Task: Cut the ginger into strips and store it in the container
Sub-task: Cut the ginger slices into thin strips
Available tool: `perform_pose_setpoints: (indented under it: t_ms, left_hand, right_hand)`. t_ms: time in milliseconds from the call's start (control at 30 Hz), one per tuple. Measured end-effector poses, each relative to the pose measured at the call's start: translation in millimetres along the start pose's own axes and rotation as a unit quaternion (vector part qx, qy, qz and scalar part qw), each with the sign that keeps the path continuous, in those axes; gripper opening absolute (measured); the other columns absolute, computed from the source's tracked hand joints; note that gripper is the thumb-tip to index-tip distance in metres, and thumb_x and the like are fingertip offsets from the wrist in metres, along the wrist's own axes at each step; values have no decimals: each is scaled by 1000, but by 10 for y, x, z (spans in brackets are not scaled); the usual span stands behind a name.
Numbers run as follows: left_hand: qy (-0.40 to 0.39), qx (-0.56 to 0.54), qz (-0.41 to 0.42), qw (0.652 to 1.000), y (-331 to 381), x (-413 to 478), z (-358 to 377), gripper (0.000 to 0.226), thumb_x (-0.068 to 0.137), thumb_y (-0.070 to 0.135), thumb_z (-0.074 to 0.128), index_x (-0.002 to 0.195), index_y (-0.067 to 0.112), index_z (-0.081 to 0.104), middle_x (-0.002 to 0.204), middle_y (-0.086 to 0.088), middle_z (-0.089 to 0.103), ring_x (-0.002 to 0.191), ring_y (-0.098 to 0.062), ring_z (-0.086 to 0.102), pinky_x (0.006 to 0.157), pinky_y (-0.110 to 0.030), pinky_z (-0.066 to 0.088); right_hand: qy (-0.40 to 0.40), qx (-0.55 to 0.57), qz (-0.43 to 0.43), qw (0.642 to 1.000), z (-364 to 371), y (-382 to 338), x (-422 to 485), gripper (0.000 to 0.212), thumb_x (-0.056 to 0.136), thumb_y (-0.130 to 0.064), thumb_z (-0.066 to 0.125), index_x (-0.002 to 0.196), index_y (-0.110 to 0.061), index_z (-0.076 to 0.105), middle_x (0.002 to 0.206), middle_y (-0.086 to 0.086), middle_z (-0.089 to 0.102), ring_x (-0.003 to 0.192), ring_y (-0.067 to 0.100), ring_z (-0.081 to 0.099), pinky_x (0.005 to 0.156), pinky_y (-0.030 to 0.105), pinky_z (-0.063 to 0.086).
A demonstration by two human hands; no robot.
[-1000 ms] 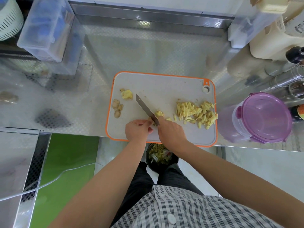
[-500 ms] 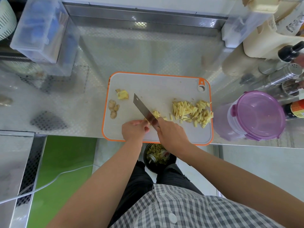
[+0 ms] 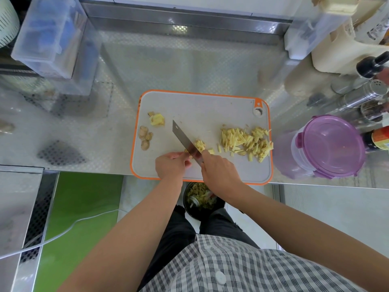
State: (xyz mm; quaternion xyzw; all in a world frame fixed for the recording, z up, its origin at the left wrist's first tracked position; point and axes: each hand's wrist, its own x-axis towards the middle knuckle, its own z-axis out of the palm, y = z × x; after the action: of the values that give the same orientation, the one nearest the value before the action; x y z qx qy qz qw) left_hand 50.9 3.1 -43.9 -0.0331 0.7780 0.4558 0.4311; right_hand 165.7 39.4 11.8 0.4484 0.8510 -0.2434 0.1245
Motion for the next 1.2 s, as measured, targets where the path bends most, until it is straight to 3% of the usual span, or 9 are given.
perform_pose_setpoints:
  t_ms: [267,533,667,867,1033,1200]
  left_hand:
    - [7,10,14,1000,1,-1,0,15,72,3,76,62,12,70,56,-3,68,53,-20,66,76,-44,59]
    - [10,16,26,999,-6,0,0,16,74,5,76,61,13,70,63,-8,71,58,-26,68,75,-44,60]
    - [1,23,29,999,-9,1,4,15,74,6,76,62,12,70,61,-8,69,50,-19,65,75,-45,60]
    - [6,88,94,992,-28,-14,43,17,74,28,80,69,18,68,64,-2,70,51,-19,67,70,-43,59]
    - [24,102,116,988,-84,27,24,20,77,39,62,67,22,65,59,-3,68,56,-24,67,71,-45,59]
    - [31,126,126,983,-85,31,-32,6,78,24,67,73,21,66,60,0,68,52,-16,67,70,-41,59]
  right_hand:
    - [-3,2,2,1000,34,-23,78,12,93,-4,40,103,-10,43,65,-4,33,63,23,42,56,31,30]
    - [-11,15,14,1000,107,-27,165,11,94,-5,41,104,-9,44,77,3,48,75,30,56,59,33,32]
    - [0,41,17,999,128,7,182,10,99,-16,39,105,-10,44,84,9,58,78,32,57,61,33,33]
    - [48,108,33,992,15,163,121,14,100,-23,39,92,-12,37,70,5,47,65,28,46,57,32,31]
    - [55,102,25,993,-62,199,41,15,100,-22,39,89,-15,32,63,-3,38,62,27,43,56,32,31]
    - [24,69,-4,997,-40,133,-22,13,101,-22,37,92,-14,32,65,-4,36,64,27,43,57,33,31]
